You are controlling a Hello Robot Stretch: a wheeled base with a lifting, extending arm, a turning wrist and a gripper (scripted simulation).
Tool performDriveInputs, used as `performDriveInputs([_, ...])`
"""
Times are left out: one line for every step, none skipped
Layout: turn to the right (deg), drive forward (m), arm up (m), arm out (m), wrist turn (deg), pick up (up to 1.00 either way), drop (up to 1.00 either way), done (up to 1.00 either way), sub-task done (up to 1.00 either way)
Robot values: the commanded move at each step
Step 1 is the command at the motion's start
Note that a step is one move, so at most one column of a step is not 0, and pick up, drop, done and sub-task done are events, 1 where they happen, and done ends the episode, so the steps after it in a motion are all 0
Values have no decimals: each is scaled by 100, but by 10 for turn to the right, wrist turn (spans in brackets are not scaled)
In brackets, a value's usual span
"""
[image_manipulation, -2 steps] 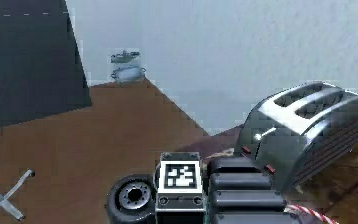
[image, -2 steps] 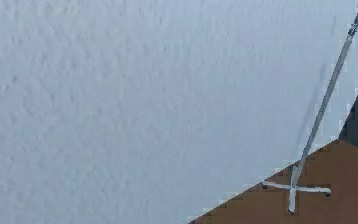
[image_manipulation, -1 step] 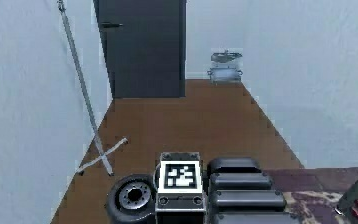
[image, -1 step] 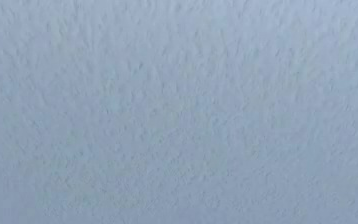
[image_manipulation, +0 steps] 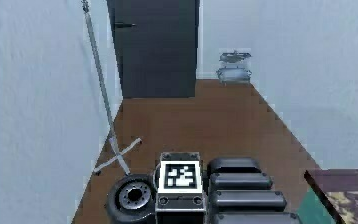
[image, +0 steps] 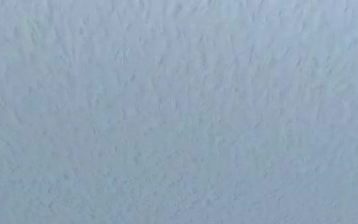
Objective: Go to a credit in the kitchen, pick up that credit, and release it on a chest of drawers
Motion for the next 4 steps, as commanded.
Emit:
performDriveInputs([-450,0,0,0,0,0,0,0,0])
performDriveInputs([-390,0,0,0,0,0,0,0,0])
performDriveInputs([0,100,0,0,0,0,0,0,0])
performDriveInputs([-30,0,0,0,0,0,0,0,0])
